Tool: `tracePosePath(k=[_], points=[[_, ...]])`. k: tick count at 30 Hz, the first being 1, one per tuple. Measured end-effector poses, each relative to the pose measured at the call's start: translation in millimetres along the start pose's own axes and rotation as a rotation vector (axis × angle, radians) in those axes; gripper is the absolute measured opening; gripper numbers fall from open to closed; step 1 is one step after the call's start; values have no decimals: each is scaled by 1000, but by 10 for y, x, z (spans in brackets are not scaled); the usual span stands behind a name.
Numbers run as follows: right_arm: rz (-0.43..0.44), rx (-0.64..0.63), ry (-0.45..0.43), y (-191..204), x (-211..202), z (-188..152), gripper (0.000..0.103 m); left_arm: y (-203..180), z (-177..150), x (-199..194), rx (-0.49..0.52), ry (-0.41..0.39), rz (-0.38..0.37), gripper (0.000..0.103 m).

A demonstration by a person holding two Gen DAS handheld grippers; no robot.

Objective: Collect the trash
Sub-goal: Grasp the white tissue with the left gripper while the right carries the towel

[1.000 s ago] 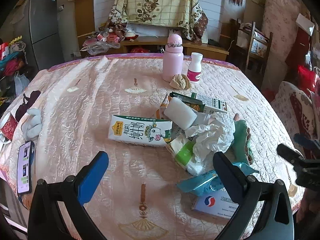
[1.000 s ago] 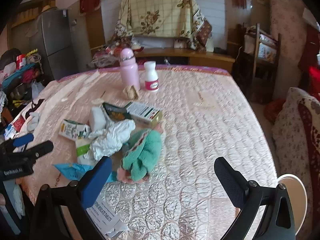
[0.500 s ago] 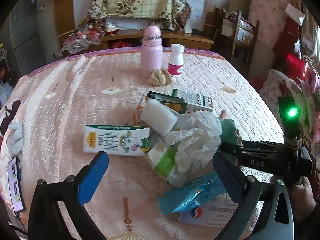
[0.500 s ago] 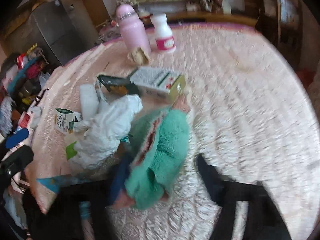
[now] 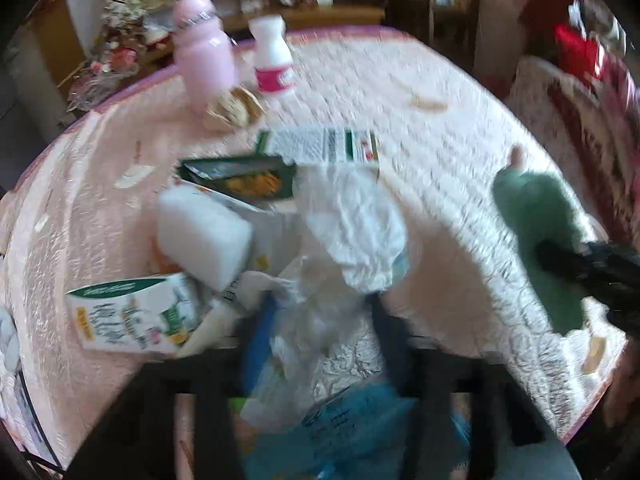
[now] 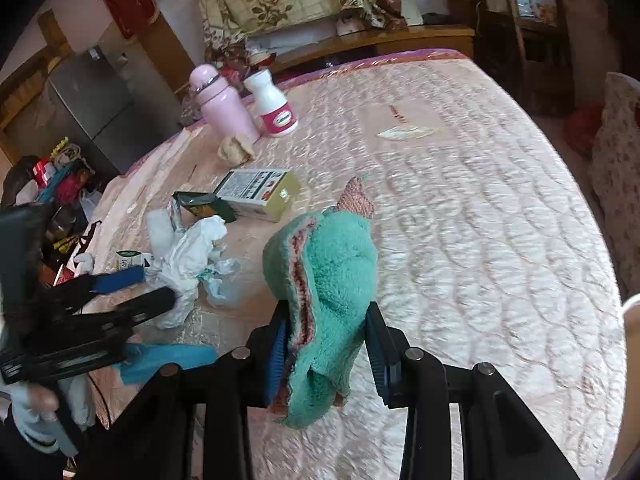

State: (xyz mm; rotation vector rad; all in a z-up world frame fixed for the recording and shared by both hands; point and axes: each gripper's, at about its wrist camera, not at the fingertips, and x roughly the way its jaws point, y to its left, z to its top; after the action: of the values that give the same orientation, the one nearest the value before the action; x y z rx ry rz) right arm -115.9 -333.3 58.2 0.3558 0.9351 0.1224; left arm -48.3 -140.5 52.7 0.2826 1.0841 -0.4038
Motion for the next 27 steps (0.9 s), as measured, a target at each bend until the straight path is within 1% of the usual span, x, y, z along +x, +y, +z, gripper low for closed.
tracePosePath(k=[1, 3, 6, 9, 13, 15, 19, 25, 27], points=[[3, 3, -5, -28, -42, -5, 39, 12, 20, 28, -11, 14, -7, 19], [-3, -3, -16, -58, -107, -22, 39, 69, 43, -23, -46, 8, -47, 18], [-8, -18, -39, -68, -220, -48, 39, 121, 57, -213, -63, -32, -107, 12], [-7, -18, -59, -98, -326, -64, 39, 108, 83, -398, -71, -76, -178, 12], [-8, -9, -84, -144, -472, -87, 39, -8, 134, -630, -65, -117, -197, 12], [-15, -6, -94, -172, -550, -104, 39, -127, 148, -728, -55, -133, -226, 12], [-40, 1, -105, -273, -694, -148, 39, -446, 174, -815, -21, -152, -254, 12], [-100, 29, -126, -512, -934, -250, 39, -1006, 182, -824, 43, -145, -291, 11], [-141, 53, -137, -703, -1083, -332, 39, -1220, 184, -799, 67, -134, -310, 11]])
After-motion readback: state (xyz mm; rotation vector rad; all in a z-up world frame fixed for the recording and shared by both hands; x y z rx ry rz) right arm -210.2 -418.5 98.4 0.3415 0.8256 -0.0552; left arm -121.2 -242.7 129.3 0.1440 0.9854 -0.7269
